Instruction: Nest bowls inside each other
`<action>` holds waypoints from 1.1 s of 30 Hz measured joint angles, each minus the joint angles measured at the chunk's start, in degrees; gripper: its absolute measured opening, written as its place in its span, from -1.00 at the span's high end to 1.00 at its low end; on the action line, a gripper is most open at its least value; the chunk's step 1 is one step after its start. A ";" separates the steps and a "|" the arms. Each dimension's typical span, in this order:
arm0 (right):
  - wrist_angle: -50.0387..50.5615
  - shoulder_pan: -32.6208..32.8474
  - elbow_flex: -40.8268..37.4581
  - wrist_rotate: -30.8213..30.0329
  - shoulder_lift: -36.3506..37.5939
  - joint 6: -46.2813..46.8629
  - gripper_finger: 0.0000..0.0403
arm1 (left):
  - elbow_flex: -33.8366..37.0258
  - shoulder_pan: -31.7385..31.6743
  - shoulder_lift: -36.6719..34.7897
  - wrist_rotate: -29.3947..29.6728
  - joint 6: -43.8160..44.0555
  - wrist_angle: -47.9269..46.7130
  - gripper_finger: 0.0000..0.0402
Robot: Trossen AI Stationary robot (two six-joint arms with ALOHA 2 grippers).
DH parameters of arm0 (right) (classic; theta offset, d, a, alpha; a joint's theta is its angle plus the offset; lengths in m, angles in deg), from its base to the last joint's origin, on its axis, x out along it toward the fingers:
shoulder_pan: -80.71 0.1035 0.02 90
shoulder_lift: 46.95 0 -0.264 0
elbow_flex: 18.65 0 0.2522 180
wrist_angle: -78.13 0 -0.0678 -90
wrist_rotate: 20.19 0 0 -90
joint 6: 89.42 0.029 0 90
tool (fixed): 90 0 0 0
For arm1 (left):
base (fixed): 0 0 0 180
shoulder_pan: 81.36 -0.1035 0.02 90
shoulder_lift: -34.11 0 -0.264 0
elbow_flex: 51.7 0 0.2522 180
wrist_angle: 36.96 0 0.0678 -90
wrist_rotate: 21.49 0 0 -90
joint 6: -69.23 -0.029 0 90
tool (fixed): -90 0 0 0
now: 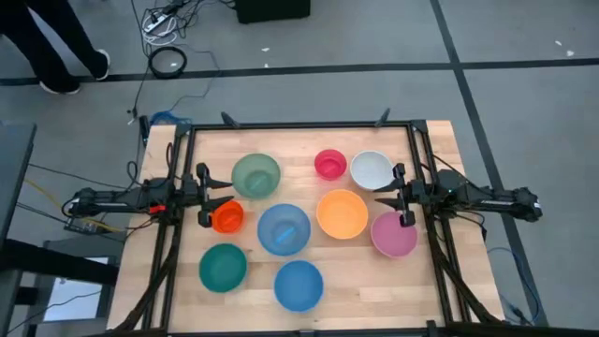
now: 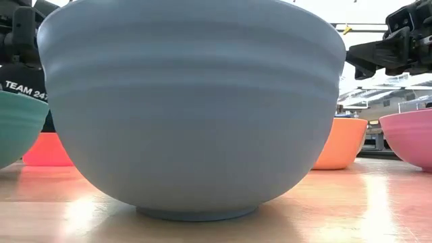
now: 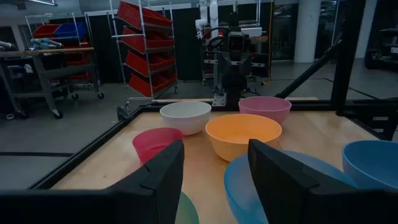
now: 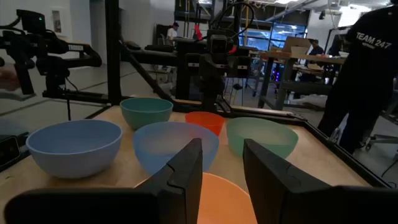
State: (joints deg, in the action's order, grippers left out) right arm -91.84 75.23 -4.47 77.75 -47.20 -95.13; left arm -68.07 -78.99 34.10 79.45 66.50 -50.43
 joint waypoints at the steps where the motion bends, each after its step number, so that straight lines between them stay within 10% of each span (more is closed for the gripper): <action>1: -0.07 0.00 0.00 -0.02 0.00 -0.43 0.48 | 0.00 0.00 0.00 0.00 0.01 0.00 0.07; 33: -32.01 0.17 3.35 -0.98 -0.86 19.63 0.48 | -0.29 -0.02 0.00 3.03 5.10 19.19 0.07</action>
State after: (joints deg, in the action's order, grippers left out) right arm -123.85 75.41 -1.12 76.78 -48.06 -75.50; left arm -68.36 -79.01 34.10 82.49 71.60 -31.24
